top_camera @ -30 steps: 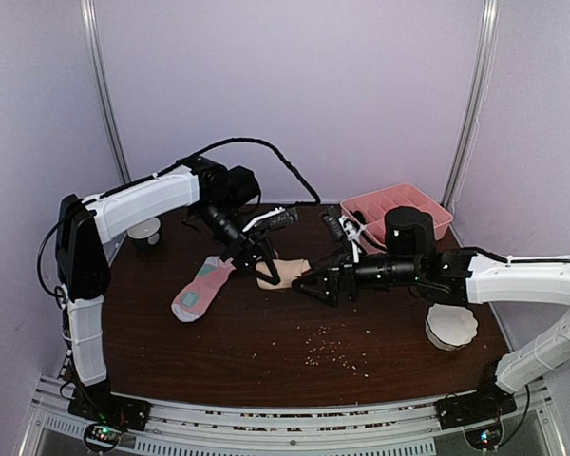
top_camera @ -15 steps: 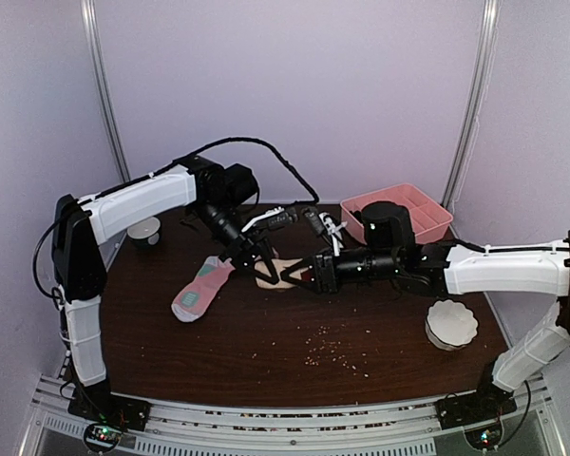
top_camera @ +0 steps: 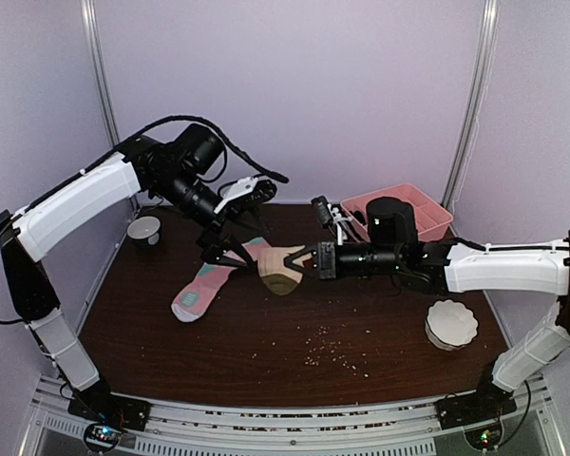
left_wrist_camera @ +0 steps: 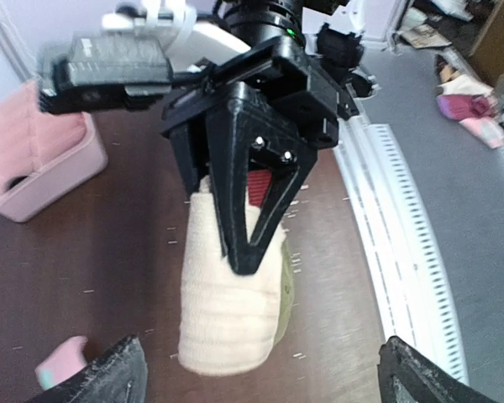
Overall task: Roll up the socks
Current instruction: Pass from the left arm to the right, then pass from the right arm to the left
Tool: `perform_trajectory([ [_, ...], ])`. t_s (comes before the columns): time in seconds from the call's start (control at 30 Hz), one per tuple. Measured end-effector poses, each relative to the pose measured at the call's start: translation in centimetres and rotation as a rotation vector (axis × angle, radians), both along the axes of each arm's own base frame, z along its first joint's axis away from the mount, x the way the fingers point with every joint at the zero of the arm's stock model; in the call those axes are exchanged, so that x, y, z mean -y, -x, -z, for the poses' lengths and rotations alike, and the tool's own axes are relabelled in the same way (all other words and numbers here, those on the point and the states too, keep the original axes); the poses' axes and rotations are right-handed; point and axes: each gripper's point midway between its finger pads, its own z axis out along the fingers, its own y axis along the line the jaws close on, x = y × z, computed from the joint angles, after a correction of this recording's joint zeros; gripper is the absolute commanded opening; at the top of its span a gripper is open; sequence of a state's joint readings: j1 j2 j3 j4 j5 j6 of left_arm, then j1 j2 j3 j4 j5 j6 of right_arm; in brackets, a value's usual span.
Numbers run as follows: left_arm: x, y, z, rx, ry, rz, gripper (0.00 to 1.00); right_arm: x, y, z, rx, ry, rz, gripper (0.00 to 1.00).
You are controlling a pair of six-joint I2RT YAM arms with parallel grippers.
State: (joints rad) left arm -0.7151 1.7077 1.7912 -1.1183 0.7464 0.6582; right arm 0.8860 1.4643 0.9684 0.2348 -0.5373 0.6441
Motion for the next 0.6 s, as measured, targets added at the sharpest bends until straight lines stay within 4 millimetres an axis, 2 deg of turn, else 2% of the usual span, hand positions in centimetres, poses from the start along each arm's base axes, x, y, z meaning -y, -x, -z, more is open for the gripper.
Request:
perform_trajectory([
  [0.1,-0.6,-0.4,-1.5,0.131,-0.003,-0.021,0.92,-0.1,-0.5,-0.5,-0.039,-0.02,0.017,0.0],
  [0.2,-0.4,-0.6,-1.9,0.234,-0.027,-0.026,0.87,-0.6,-1.1,-1.1,-0.079,-0.046,0.034,0.0],
  [0.47,0.6,-1.5,1.3,0.39,-0.134,-0.03,0.77,-1.5,-1.6,-2.1,-0.186,-0.131,0.056,0.0],
  [0.6,0.8,-2.4,2.1,0.476,-0.17,-0.048,0.72,-2.1,-1.5,-2.2,-0.227,-0.15,0.053,0.0],
])
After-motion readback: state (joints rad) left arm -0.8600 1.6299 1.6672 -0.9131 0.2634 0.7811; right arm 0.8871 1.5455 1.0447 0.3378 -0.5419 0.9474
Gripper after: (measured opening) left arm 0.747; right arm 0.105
